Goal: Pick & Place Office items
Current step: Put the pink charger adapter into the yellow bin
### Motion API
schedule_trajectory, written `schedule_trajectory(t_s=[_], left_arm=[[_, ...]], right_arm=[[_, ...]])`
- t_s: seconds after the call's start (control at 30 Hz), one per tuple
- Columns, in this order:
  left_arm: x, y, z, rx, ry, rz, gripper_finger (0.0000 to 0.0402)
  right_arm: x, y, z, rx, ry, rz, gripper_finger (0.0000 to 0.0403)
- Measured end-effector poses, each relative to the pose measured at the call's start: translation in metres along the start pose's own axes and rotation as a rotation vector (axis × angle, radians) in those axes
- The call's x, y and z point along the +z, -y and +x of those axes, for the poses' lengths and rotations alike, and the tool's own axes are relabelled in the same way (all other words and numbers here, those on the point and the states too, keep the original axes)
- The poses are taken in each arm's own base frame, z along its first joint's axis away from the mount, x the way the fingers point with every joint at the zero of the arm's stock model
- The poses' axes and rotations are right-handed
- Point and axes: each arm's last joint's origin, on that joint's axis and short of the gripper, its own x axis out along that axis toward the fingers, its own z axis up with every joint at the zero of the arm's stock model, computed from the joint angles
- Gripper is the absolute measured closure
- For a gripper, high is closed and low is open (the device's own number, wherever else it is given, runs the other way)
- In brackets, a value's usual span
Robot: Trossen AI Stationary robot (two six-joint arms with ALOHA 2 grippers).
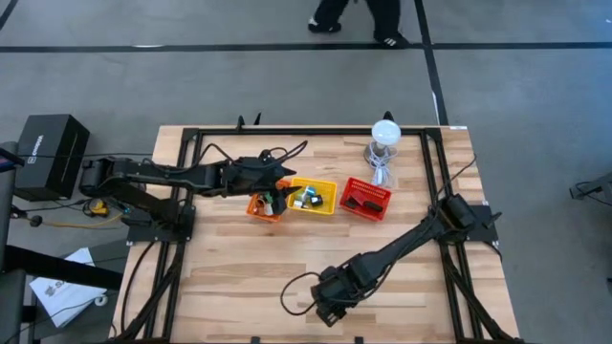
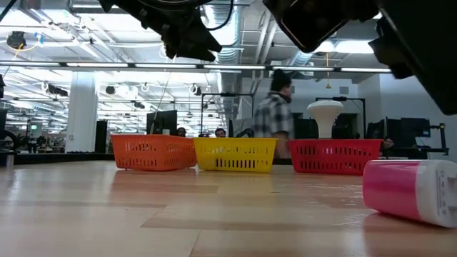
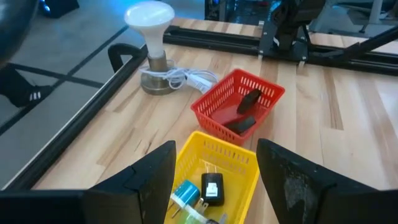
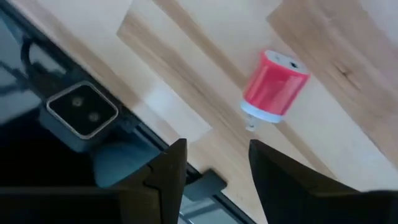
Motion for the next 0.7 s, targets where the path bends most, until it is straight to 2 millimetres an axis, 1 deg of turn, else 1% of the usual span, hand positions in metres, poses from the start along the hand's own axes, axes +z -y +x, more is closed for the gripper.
schedule_trajectory(t_s=[0.2,0.3,0.4,0.5,0.7], left_arm=[[0.0,0.0,0.0,0.0,-0.001,-0.002,0.0184],[0.0,0.0,0.0,0.0,-0.001,-0.002,0.0184],[0.0,0.0,0.0,0.0,-0.002,-0.002,0.0184],[0.0,0.0,0.0,0.0,-0.002,-0.001,0.0184],[0.0,0.0,0.0,0.0,-0.002,0.0,0.0184]], right_arm=[[0.002,0.002,-0.001,0.001,-0.043,-0.141,0.0239],[0.006,0.003,-0.003,0.017,-0.084,-0.12,0.0239],[0.015,0.005,-0.005,0.015,-0.079,-0.051,0.0236],[0.02,0.007,-0.007,0.005,-0.069,-0.052,0.0223],[0.018,0.012,-0.003,-0.025,-0.078,-0.042,0.018]])
